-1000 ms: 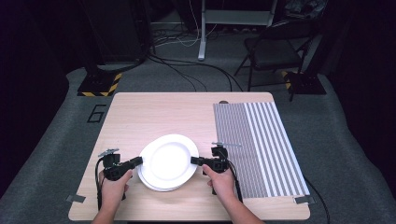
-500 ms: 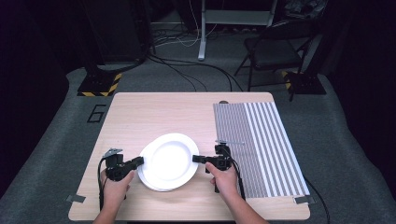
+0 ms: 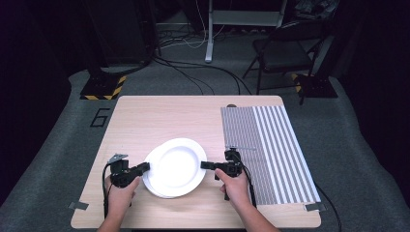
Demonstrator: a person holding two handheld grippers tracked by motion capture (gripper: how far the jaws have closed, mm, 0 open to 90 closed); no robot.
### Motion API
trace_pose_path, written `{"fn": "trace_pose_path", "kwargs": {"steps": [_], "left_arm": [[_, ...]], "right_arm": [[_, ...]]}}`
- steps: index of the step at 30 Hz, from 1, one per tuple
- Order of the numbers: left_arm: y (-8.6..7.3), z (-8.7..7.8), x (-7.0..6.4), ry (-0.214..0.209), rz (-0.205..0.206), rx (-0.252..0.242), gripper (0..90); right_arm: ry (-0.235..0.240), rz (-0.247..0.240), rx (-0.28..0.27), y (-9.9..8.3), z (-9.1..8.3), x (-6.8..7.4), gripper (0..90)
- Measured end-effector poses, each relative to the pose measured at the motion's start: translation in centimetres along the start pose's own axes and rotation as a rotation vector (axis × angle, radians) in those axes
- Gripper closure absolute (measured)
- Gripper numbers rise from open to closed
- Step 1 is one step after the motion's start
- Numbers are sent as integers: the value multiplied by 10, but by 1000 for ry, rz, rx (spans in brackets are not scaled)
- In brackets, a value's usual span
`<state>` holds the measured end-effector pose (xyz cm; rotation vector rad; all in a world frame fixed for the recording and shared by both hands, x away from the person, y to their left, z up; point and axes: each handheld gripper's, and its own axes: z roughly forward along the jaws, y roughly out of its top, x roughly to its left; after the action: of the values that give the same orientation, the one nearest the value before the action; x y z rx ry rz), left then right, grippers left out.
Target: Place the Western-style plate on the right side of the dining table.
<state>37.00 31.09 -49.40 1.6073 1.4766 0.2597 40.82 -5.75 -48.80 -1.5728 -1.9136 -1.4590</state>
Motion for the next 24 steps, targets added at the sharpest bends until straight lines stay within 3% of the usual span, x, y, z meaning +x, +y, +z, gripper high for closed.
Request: {"fn": "trace_pose_path", "kwargs": {"steps": [11, 16, 24], "left_arm": [[0, 0, -1, 5, 2, -2, 801], [0, 1, -2, 4, 0, -2, 800], [1, 5, -6, -8, -1, 8, 719]], "right_arm": [[15, 2, -5, 2, -9, 0, 798], [1, -7, -25, 6, -16, 2, 800], [9, -4, -40, 7, -21, 2, 804]]}}
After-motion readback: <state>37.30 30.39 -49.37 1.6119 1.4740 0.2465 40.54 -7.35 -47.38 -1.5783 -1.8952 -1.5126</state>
